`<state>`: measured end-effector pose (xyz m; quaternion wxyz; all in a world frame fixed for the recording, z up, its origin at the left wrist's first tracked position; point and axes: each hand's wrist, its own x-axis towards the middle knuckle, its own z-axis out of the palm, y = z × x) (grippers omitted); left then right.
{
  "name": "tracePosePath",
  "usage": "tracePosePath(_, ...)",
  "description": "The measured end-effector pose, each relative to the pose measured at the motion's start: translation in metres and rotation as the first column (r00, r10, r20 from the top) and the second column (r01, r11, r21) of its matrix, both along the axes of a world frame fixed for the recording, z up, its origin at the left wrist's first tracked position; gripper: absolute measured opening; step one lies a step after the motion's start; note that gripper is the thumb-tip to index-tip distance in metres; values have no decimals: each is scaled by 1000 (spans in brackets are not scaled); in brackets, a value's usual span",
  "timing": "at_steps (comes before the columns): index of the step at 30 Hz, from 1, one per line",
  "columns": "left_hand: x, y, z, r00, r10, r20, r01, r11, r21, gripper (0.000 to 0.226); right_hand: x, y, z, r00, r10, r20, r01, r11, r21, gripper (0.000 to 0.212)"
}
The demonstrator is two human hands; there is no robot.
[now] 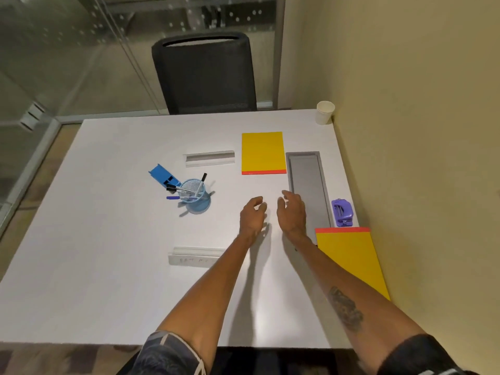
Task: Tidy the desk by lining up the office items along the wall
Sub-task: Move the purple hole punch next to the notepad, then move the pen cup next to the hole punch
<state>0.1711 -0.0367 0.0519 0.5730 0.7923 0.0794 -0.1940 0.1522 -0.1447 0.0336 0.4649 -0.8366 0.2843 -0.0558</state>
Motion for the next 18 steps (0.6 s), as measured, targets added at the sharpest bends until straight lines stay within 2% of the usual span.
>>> tracePosePath(4, 7, 40, -2, 995, 93, 23, -92, 995, -24, 32, 6, 37, 3, 999, 54, -3, -54, 998, 19, 35)
tracePosePath(8, 11, 80, 3, 959, 278, 58, -269, 955, -124, 28, 15, 69, 8, 997, 77, -26, -75, 995, 73, 33)
tracePosePath(11, 15, 114, 5, 924, 368, 103, -357, 928, -108, 27, 23, 90, 7, 996, 85, -29, -82, 993, 89, 31)
tracePosePath(18, 26, 184, 7, 917, 367, 156, -369, 929, -11, 27, 42, 138, -1, 992, 116, -42, -112, 990, 91, 28)
